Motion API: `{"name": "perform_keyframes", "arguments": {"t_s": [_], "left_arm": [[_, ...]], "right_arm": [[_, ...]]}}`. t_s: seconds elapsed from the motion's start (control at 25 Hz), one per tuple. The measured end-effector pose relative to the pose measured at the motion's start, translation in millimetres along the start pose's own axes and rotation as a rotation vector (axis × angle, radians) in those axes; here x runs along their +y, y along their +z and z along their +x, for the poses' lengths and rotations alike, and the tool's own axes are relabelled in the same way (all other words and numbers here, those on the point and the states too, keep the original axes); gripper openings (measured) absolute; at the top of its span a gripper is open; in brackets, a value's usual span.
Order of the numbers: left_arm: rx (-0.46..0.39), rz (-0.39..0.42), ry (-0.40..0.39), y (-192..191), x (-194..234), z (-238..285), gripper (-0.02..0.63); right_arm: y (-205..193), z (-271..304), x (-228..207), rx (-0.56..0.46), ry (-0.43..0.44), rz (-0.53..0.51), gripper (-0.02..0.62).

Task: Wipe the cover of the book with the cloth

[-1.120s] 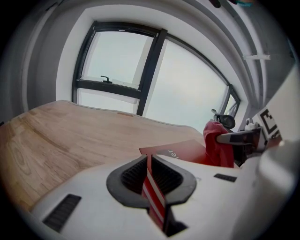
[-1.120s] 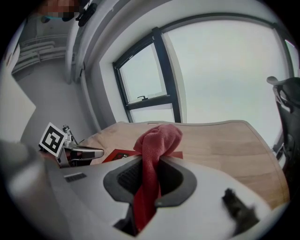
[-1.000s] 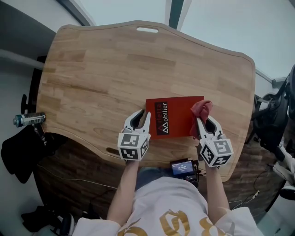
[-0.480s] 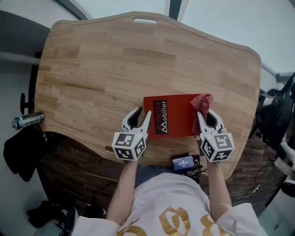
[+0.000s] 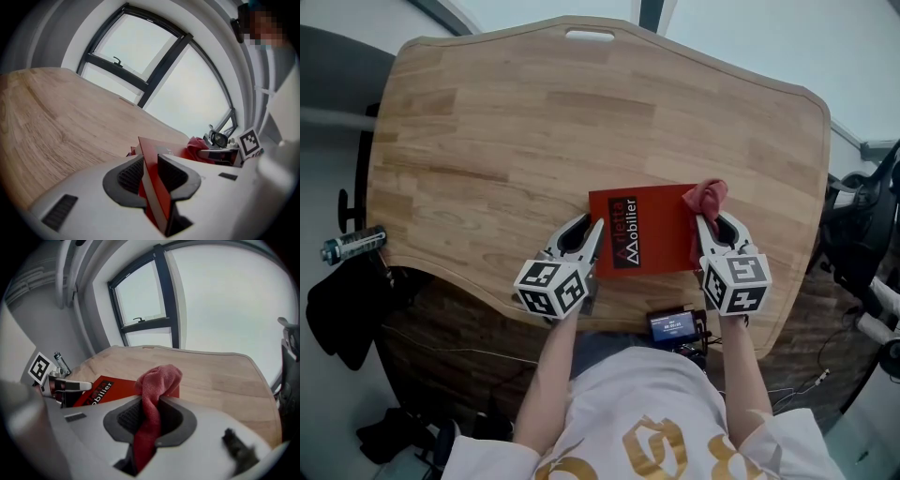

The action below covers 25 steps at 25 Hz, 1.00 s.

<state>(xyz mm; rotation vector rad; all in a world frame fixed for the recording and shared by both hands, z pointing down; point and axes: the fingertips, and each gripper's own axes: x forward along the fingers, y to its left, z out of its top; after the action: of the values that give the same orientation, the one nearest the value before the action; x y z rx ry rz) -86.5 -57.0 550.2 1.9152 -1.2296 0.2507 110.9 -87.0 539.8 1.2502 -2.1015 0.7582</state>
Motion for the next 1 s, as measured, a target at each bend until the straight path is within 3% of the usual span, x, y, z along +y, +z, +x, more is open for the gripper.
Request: {"name": "perform_keyframes", "arguments": {"t_s": [0.4,1.0], "left_arm": [[0.014,0.065,0.031,1,-1,0,0.103],[0.031,0.064,0.024,0,-2,0,0.103]], "right_arm": [[-1,2,0,0.007,0.019,0.047,0.069],[5,12,16,0.031,0.052,0.042,0.069]]}}
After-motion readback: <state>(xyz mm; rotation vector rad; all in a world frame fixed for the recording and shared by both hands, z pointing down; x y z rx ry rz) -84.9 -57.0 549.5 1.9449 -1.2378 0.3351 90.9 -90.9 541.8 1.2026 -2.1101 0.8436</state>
